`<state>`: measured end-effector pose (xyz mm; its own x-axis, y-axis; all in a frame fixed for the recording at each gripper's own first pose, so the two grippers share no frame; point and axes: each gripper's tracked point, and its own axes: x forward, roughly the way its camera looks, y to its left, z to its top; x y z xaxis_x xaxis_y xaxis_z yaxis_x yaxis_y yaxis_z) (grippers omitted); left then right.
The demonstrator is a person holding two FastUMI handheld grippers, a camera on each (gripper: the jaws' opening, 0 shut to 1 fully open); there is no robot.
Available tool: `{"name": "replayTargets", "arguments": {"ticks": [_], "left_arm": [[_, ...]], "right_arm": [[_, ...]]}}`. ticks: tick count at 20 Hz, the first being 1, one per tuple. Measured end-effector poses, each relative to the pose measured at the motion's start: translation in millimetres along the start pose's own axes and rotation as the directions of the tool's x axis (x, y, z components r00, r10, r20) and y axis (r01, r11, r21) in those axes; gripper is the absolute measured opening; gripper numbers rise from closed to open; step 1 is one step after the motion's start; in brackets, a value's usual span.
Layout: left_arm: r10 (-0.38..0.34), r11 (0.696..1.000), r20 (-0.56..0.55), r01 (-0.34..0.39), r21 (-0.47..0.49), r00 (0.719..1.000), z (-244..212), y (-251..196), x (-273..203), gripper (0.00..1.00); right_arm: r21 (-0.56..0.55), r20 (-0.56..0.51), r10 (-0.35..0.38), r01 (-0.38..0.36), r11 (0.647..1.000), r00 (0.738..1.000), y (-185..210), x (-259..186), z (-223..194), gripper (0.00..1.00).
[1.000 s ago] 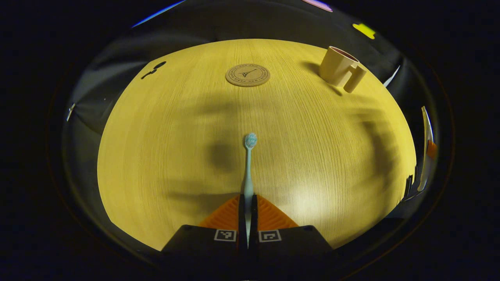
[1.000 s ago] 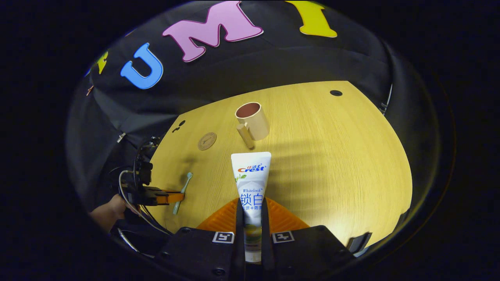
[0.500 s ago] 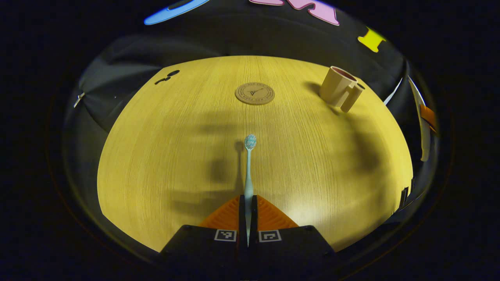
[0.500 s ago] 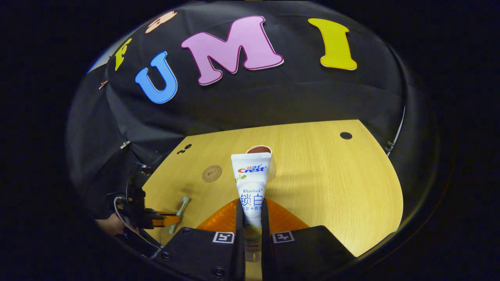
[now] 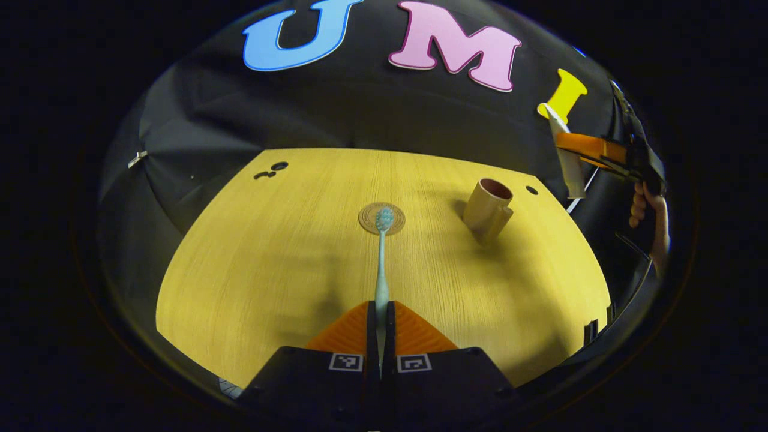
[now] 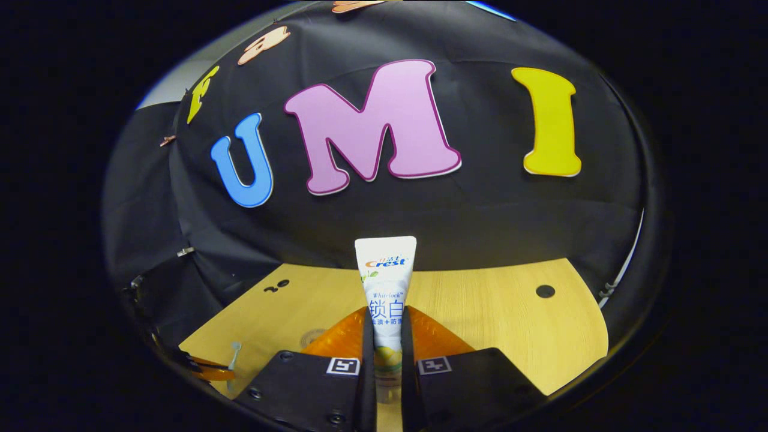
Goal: Put the toothbrush and toothpaste on the desktop into the cup, then pick up the cup and place it on the coaster on the desktop.
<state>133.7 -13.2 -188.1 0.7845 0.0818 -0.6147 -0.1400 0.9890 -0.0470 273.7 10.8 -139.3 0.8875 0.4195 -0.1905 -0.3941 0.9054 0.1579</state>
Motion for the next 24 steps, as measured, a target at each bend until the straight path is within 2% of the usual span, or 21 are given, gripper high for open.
{"name": "replayTargets", "arguments": {"ticks": [3,8,11,16,19,23,24], "left_arm": [[-0.006,1.0,0.075,0.007,-0.009,0.997,21.6,-14.4,-5.7,0.06],[-0.022,0.999,0.137,0.028,-0.04,0.99,45.8,-38.3,1.4,0.06],[0.007,0.998,0.185,0.003,-0.056,0.983,59.9,-43.3,7.7,0.06],[0.024,0.997,0.241,-0.005,-0.078,0.97,73.2,-55.2,17.8,0.06],[0.073,0.993,0.272,-0.045,-0.11,0.959,77.3,-48.1,23.1,0.06],[0.073,0.988,0.287,-0.03,-0.151,0.955,79.5,-49.2,32.7,0.07],[0.072,0.988,0.292,-0.028,-0.154,0.954,80.8,-49.5,34.0,0.07]], "right_arm": [[0.008,0.05,0.017,-0.017,1.0,0.999,3.0,30.9,3.8,0.19],[-0.001,0.04,0.052,-0.052,0.999,0.998,9.9,70.5,-24.0,0.2],[-0.034,0.037,0.077,-0.075,0.997,0.996,10.7,89.1,-40.0,0.2],[-0.027,0.026,0.069,-0.068,0.997,0.997,-2.9,112.0,-63.3,0.2],[-0.066,0.046,0.062,-0.058,0.996,0.997,-9.7,119.5,-72.3,0.2],[-0.048,0.036,0.068,-0.067,0.997,0.997,-11.2,128.3,-88.0,0.2],[-0.047,0.035,0.066,-0.065,0.997,0.997,-11.9,129.1,-91.6,0.14]]}}
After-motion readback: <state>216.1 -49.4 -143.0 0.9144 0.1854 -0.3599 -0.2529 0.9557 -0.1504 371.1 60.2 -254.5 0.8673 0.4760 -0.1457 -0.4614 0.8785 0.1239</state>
